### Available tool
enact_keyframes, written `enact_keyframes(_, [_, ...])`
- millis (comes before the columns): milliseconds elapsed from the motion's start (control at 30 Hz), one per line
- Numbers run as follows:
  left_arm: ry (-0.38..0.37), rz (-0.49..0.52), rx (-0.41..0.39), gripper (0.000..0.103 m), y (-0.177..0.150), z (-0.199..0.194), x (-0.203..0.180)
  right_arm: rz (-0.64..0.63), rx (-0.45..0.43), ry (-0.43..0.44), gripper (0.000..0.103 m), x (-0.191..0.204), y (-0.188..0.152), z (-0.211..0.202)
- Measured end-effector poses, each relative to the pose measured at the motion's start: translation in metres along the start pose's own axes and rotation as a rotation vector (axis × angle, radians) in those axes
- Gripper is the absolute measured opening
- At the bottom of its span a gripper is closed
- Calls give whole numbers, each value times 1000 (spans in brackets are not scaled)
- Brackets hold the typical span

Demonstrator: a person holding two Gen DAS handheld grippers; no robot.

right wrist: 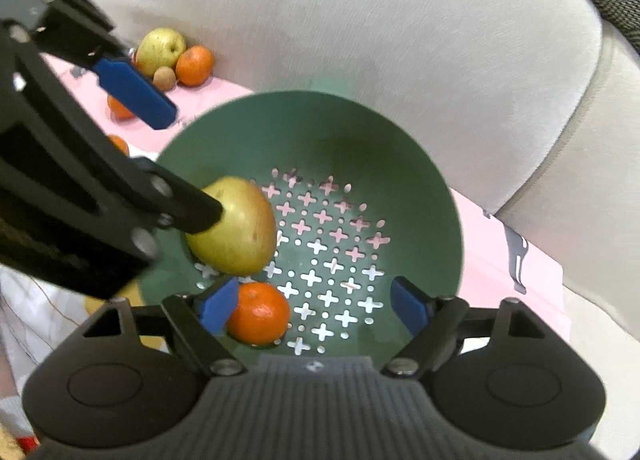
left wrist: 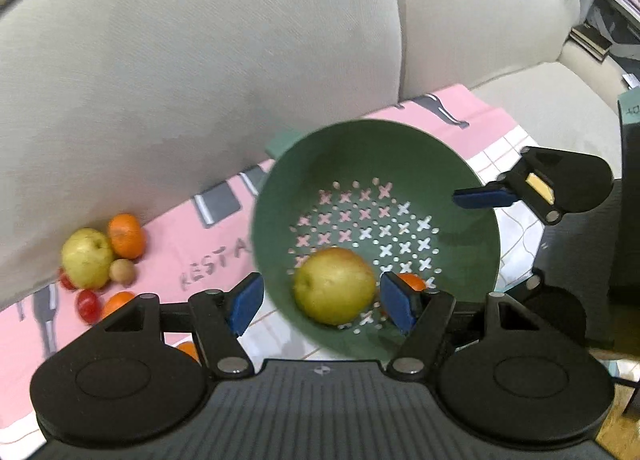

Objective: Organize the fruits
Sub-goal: 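Open the left tool to drop the pear while the right tool drops the mandarin into the colander, then move both open tools back toward the remaining fruit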

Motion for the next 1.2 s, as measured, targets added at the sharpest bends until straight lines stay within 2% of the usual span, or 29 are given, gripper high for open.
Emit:
enact_keyframes(100, [28,-3,-29,78,-5,-17,9,49,-22,3,84,3,3,-12])
enact_keyframes(333, [107,-26,-75,78,-23,-47,36,153,-66,70,84,30,13,-29])
enact_keyframes(667, [185,-127,-95,78,-58,-77,92,264,-97,164,87,84,31,-47])
enact_keyframes(833, [211,-163,-95,78,-77,-86,120,321,-121,169,88,103,37,-51])
enact_keyframes(1000, [203,-243,-114,78,-92,-90,148,359,-120,184,88,116,42,-44])
enact_keyframes(1200, [173,-314,-134,78,-101,-83,170,317,-90,193,90,134,49,-27])
Point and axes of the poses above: each gripper's, at about its wrist camera, not at the fingertips, and z roughly the way its jaws point, x to its left, y to its top, the point moved 9 cm from there along z, roughly the way its jaws point, and after that the axes turned 4 degrees about -z, right-handed, at the moved point
